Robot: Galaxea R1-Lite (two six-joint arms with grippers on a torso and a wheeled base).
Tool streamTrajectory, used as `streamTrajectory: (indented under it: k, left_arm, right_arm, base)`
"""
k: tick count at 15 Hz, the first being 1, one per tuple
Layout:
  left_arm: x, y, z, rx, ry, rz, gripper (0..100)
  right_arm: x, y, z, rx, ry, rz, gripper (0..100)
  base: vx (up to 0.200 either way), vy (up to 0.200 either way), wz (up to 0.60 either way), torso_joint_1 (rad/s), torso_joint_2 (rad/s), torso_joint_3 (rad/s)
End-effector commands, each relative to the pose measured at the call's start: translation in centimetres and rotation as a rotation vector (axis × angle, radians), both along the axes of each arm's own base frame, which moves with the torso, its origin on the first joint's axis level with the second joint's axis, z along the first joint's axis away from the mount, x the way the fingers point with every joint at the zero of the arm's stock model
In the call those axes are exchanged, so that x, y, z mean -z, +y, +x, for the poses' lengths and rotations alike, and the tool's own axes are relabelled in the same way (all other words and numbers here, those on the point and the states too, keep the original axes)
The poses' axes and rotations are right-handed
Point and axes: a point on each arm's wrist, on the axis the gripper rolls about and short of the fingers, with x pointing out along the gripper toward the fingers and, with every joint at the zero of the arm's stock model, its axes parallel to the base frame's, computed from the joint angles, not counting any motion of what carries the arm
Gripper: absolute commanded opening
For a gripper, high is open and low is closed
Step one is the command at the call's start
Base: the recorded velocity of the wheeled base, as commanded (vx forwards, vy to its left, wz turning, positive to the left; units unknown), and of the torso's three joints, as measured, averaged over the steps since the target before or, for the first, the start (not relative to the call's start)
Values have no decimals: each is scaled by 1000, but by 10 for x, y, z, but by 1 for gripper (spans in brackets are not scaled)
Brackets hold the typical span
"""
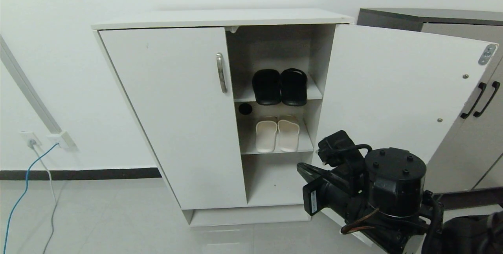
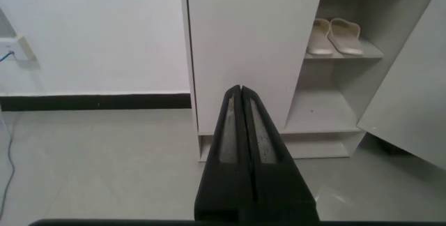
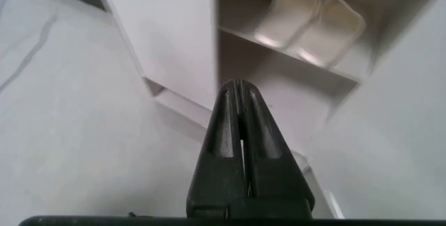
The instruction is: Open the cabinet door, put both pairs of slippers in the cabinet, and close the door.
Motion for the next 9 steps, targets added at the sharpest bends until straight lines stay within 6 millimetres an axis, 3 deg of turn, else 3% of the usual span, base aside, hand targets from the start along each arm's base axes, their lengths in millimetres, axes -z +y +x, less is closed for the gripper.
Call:
streamTrajectory:
  k: [1,9]
  left_arm:
    - [0,0,0,-2,3,-1,0]
    - [0,0,0,-2,2,-1,0]
  right_arm:
    - [1,1,0,-1,2,-3,0]
    - [4,0,3,10,7,-9,0]
  base:
    - [0,0,0,0,0,0]
    - [0,0,0,0,0,0]
